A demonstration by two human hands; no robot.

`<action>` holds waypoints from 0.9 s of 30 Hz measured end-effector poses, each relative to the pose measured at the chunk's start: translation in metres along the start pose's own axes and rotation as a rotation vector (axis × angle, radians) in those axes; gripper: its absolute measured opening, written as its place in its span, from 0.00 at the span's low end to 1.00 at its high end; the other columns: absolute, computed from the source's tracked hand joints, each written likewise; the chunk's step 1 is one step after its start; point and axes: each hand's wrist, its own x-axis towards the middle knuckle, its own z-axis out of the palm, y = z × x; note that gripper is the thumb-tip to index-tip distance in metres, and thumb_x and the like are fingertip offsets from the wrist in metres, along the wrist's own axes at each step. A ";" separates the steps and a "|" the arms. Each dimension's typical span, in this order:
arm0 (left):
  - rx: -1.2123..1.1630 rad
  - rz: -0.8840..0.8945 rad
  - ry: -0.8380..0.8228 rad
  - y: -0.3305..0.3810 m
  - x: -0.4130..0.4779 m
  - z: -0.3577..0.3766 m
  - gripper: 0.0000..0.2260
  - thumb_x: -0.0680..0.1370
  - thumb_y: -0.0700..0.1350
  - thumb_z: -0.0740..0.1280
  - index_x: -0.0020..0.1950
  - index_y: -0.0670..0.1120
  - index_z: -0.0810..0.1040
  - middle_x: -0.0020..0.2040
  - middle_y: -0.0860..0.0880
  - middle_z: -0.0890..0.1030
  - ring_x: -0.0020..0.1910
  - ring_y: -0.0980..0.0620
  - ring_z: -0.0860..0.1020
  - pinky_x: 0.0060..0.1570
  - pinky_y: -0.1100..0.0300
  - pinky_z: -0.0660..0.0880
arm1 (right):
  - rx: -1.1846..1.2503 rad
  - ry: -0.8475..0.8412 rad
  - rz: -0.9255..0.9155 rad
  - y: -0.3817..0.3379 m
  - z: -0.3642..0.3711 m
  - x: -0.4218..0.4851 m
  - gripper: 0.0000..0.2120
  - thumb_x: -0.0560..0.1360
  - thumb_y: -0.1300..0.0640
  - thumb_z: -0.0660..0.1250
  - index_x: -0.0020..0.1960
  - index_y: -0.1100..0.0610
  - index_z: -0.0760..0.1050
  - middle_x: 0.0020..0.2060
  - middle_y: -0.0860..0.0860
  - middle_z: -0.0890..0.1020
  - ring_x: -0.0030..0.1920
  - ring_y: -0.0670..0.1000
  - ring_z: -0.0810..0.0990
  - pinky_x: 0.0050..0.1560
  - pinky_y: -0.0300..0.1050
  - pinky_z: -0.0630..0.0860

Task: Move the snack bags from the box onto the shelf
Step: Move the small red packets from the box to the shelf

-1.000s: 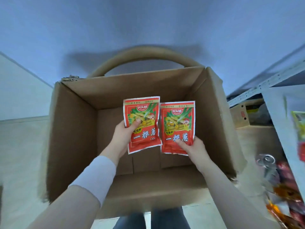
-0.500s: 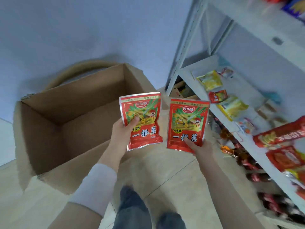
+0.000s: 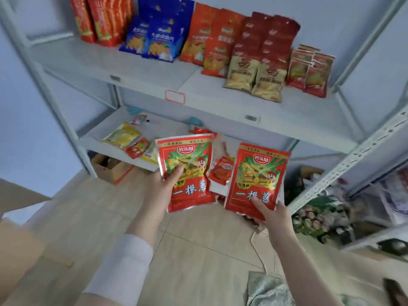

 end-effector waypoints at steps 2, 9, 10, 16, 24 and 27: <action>0.043 0.054 -0.073 0.018 0.008 0.046 0.06 0.74 0.52 0.68 0.45 0.51 0.76 0.42 0.48 0.83 0.42 0.46 0.83 0.44 0.49 0.80 | 0.020 0.049 -0.042 -0.016 -0.036 0.021 0.16 0.69 0.51 0.73 0.54 0.57 0.76 0.44 0.51 0.82 0.44 0.50 0.81 0.41 0.41 0.76; 0.151 0.130 -0.213 0.050 0.067 0.167 0.10 0.74 0.55 0.67 0.45 0.49 0.76 0.43 0.48 0.83 0.42 0.47 0.83 0.44 0.50 0.80 | 0.115 0.158 -0.106 -0.047 -0.109 0.097 0.09 0.71 0.56 0.72 0.48 0.56 0.75 0.41 0.51 0.82 0.41 0.46 0.80 0.38 0.36 0.73; 0.146 0.138 -0.236 0.056 0.080 0.185 0.10 0.74 0.55 0.67 0.46 0.49 0.76 0.43 0.47 0.83 0.42 0.46 0.83 0.46 0.49 0.80 | 0.123 0.173 -0.116 -0.053 -0.116 0.115 0.10 0.71 0.56 0.72 0.49 0.57 0.76 0.42 0.51 0.82 0.42 0.48 0.81 0.41 0.38 0.74; 0.098 0.218 -0.317 0.096 0.167 0.281 0.06 0.75 0.52 0.67 0.46 0.50 0.76 0.43 0.49 0.83 0.42 0.48 0.83 0.45 0.51 0.79 | 0.171 0.259 -0.159 -0.108 -0.150 0.231 0.13 0.71 0.53 0.72 0.51 0.56 0.75 0.42 0.50 0.82 0.44 0.51 0.81 0.47 0.45 0.76; 0.221 0.288 -0.361 0.136 0.287 0.404 0.06 0.76 0.53 0.66 0.47 0.52 0.76 0.43 0.51 0.82 0.42 0.52 0.82 0.42 0.56 0.77 | 0.150 0.330 -0.185 -0.168 -0.175 0.373 0.16 0.71 0.55 0.72 0.55 0.56 0.72 0.46 0.52 0.81 0.44 0.51 0.80 0.47 0.46 0.74; 0.326 0.267 -0.378 0.135 0.324 0.459 0.08 0.77 0.54 0.64 0.50 0.51 0.75 0.45 0.52 0.81 0.42 0.54 0.80 0.39 0.61 0.74 | 0.125 0.344 -0.165 -0.177 -0.188 0.425 0.17 0.70 0.55 0.72 0.56 0.55 0.72 0.47 0.52 0.80 0.47 0.52 0.80 0.49 0.46 0.74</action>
